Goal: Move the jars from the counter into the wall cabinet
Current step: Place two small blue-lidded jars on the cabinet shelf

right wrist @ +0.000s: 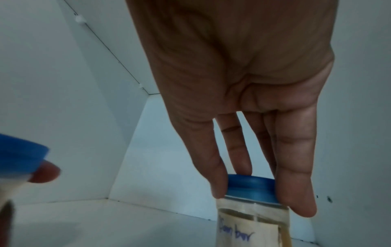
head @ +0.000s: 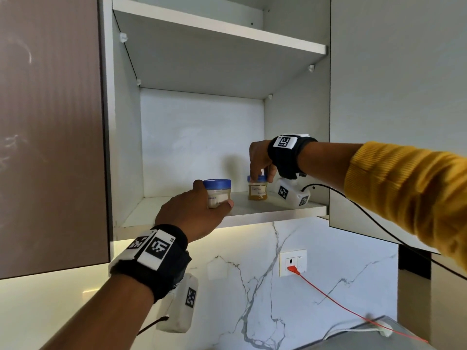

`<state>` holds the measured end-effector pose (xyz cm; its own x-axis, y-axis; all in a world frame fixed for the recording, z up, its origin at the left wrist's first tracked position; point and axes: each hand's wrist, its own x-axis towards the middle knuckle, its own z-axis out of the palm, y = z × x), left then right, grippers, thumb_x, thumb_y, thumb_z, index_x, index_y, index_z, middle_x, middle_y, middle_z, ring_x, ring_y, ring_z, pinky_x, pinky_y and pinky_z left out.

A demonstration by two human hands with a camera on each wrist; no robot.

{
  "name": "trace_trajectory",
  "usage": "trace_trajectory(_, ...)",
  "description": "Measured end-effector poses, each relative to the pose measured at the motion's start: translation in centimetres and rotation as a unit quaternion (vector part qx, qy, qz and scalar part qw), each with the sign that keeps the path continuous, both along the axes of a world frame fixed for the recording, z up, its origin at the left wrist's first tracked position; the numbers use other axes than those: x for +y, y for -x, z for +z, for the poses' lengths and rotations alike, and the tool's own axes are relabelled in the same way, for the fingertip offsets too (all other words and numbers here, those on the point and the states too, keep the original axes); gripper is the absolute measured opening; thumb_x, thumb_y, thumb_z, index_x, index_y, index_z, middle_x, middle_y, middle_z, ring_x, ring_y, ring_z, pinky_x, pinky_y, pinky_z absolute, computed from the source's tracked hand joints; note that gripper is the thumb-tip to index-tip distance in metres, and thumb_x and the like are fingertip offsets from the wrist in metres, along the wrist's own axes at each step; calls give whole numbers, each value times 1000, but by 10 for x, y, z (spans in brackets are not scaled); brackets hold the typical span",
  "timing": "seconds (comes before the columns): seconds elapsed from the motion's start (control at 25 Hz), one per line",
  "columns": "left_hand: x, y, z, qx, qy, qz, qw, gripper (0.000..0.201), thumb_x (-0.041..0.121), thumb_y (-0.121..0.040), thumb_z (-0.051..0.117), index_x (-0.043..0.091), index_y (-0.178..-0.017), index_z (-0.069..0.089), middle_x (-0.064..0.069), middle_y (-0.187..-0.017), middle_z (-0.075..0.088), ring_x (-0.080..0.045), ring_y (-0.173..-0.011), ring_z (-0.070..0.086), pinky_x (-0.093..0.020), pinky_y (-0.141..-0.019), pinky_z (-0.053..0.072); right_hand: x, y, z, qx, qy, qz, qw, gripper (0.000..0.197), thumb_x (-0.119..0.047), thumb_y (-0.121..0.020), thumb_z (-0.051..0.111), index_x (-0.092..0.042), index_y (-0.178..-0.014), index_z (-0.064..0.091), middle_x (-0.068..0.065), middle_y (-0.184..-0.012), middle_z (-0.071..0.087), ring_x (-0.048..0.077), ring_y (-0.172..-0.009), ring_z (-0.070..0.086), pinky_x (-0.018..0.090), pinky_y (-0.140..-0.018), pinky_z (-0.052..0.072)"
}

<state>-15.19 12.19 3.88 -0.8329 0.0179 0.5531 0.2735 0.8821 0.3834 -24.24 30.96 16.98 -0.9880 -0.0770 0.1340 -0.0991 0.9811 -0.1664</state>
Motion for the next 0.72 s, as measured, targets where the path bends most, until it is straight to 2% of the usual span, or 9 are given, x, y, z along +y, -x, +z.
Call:
trace_trajectory(0.08, 0, 0, 0, 1, 3, 7, 1000, 61, 73, -87, 54, 26, -124, 43, 5, -110, 66, -26, -97, 64, -36, -86, 52, -1, 8, 4, 21, -5, -7, 1000, 22, -7, -87, 81, 1, -104, 70, 13, -97, 67, 28, -95, 65, 36, -84, 58)
trace_trajectory(0.12, 1, -1, 0, 2, 5, 13, 1000, 60, 73, -86, 56, 26, -122, 43, 5, -108, 65, -26, -96, 64, -35, -83, 51, -1, 12, 5, 28, -19, -19, 999, 16, -8, -88, 81, -2, -96, 68, 12, -92, 64, 27, -94, 62, 36, -83, 58)
trace_trajectory(0.2, 2, -2, 0, 5, 9, 25, 1000, 59, 72, -84, 58, 26, -117, 43, 6, -102, 64, -25, -93, 62, -34, -79, 48, -1, 26, 5, 22, -66, -50, 996, 19, -12, -86, 83, 0, -92, 69, 13, -86, 65, 30, -95, 65, 40, -95, 58)
trace_trajectory(0.28, 4, -1, 0, 7, 12, 36, 999, 57, 71, -83, 59, 26, -114, 44, 6, -99, 63, -24, -92, 61, -34, -78, 47, -2, 42, 6, 19, -96, -62, 993, 30, -17, -80, 89, 1, -99, 74, 15, -90, 75, 35, -100, 74, 46, -100, 58)
trace_trajectory(0.4, 4, 2, -1, 4, 17, 45, 999, 56, 72, -81, 57, 27, -113, 48, 5, -100, 62, -24, -94, 60, -35, -79, 46, -1, 57, 8, 39, -144, -77, 986, 26, -20, -72, 92, -4, -90, 80, 15, -98, 81, 34, -98, 78, 49, -96, 61)
trace_trajectory(0.52, 5, 3, -1, 3, 23, 50, 998, 55, 72, -81, 56, 27, -111, 49, 5, -101, 62, -24, -96, 60, -36, -80, 46, 2, 64, 10, 59, -173, -88, 979, 26, -18, -77, 87, -4, -98, 80, 13, -99, 80, 33, -98, 77, 47, -97, 60)
trace_trajectory(0.72, 7, 4, -3, 14, 30, 67, 997, 56, 73, -80, 54, 27, -112, 50, 4, -103, 64, -24, -96, 60, -37, -83, 49, 10, 85, 11, 100, -207, -81, 970, 22, -21, -74, 87, -12, -92, 78, 8, -85, 75, 31, -92, 77, 49, -93, 62)
